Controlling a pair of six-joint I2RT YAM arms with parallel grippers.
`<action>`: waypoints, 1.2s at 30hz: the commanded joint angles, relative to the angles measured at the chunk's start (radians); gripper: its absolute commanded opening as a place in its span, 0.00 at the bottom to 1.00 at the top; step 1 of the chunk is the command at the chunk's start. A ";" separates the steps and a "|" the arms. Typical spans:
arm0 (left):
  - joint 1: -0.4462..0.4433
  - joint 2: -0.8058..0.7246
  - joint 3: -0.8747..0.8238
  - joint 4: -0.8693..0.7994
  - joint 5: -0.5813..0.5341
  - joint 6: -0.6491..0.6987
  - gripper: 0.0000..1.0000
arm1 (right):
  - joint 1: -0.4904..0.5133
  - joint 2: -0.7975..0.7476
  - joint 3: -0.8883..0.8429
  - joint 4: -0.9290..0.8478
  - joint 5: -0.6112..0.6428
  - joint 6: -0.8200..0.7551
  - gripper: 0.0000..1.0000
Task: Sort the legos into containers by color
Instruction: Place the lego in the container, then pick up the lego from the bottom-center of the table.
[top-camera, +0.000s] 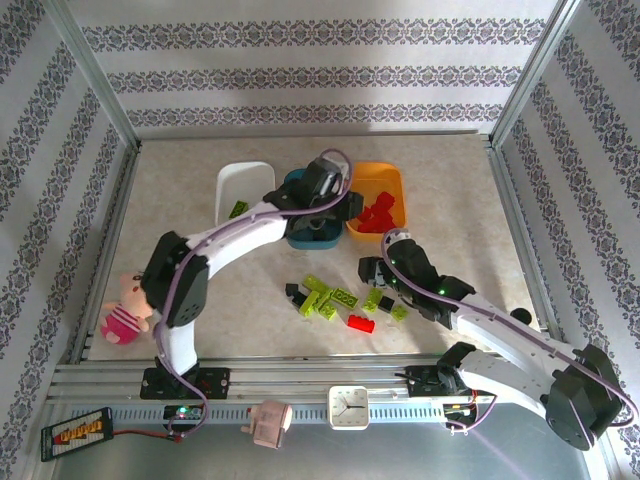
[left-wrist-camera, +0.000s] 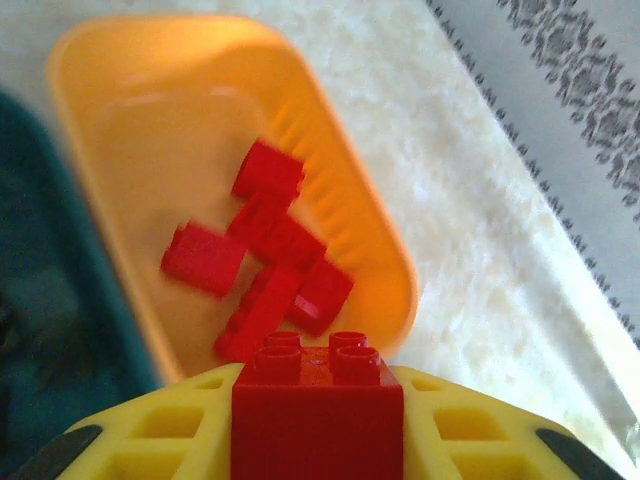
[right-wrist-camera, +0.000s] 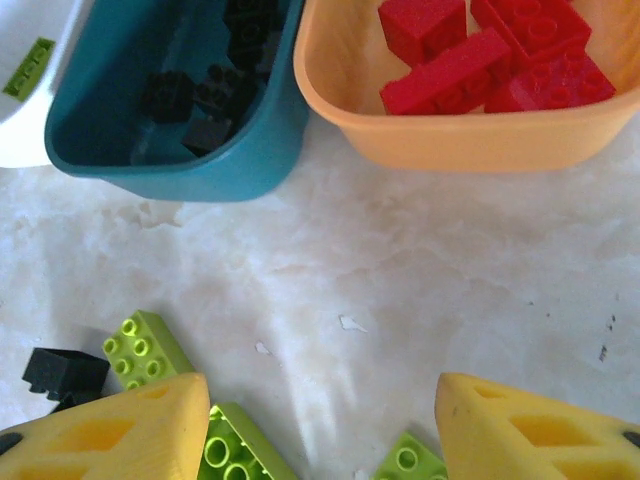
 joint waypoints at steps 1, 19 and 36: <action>0.025 0.133 0.169 -0.038 0.068 0.021 0.32 | 0.005 -0.021 -0.022 -0.021 -0.009 0.023 0.61; 0.064 0.581 0.843 -0.313 0.125 -0.058 0.68 | 0.055 0.041 -0.018 -0.046 -0.051 0.013 0.61; 0.061 -0.368 -0.392 0.290 0.147 -0.148 0.84 | 0.115 0.098 0.019 -0.139 -0.206 -0.033 0.61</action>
